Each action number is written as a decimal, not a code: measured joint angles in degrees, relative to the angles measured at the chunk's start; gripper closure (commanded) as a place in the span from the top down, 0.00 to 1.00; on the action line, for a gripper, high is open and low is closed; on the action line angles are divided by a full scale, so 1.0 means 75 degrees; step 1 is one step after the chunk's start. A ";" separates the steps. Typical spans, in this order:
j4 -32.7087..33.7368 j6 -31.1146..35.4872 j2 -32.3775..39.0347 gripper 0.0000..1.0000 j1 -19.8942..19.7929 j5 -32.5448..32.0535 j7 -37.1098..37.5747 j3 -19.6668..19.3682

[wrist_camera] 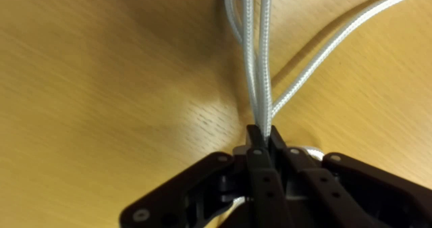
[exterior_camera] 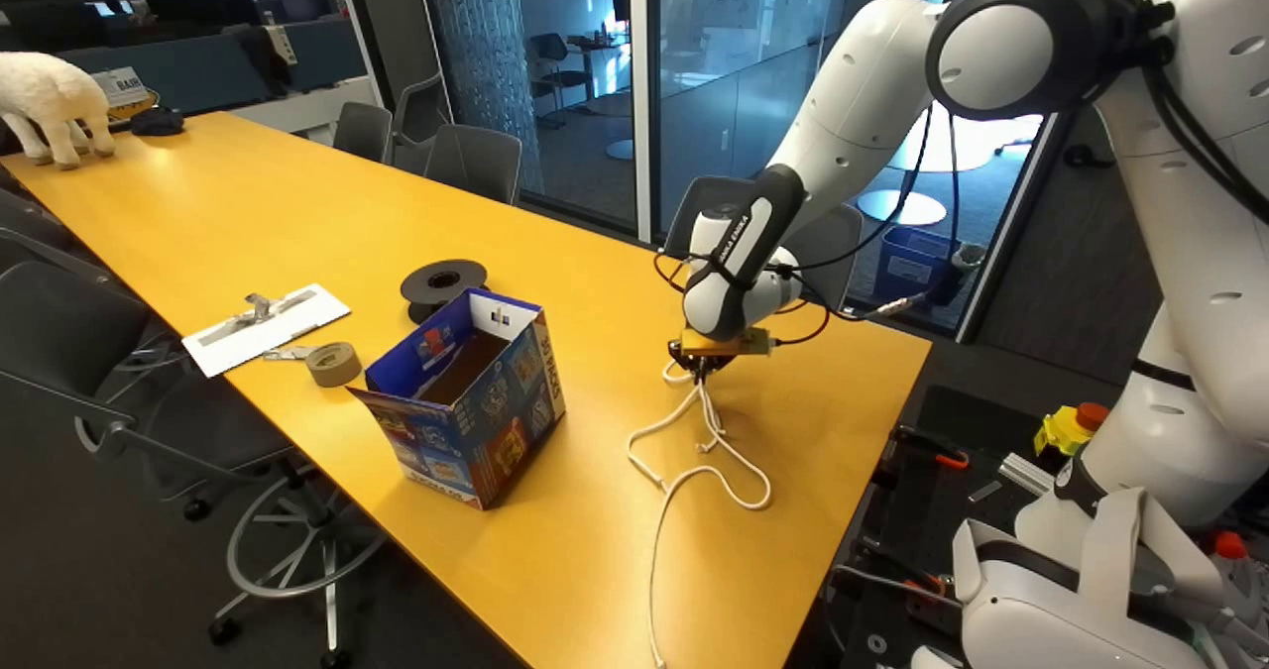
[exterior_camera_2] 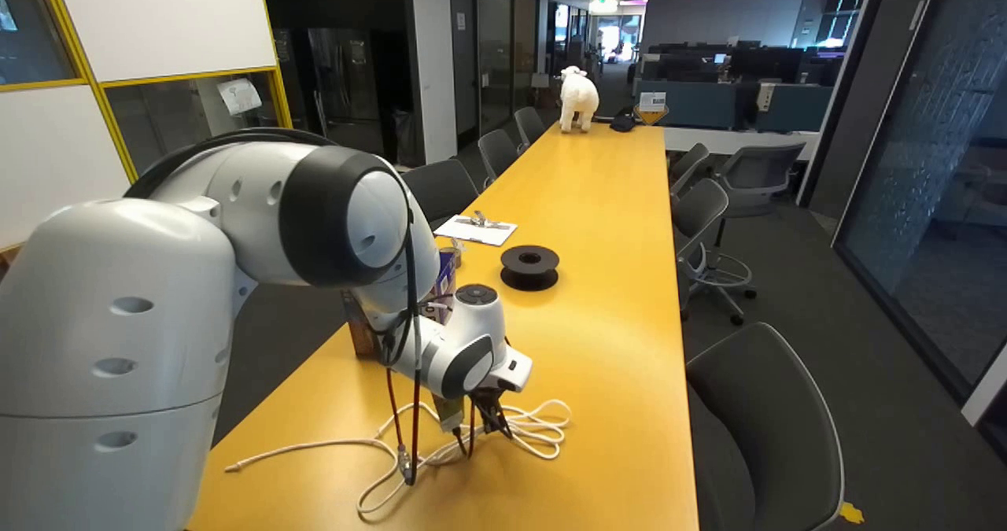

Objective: Place the white ropes inside the blue box

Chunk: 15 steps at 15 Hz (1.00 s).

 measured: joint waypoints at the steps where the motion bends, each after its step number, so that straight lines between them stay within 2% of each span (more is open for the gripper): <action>1: 0.0084 0.0099 -0.0058 0.04 -0.0079 0.0001 -0.0203 0.0065; 6: 0.0392 0.0636 -0.0686 0.04 -0.0389 0.0041 -0.1148 0.0502; 10: 0.0467 0.0889 -0.1513 0.04 -0.0376 0.0097 -0.1312 0.0731; 13: 0.0518 0.1005 -0.2181 0.04 -0.0115 0.0057 -0.1233 0.0653; 15: 0.0598 0.1034 -0.2574 0.04 0.0235 -0.0197 -0.0941 0.0415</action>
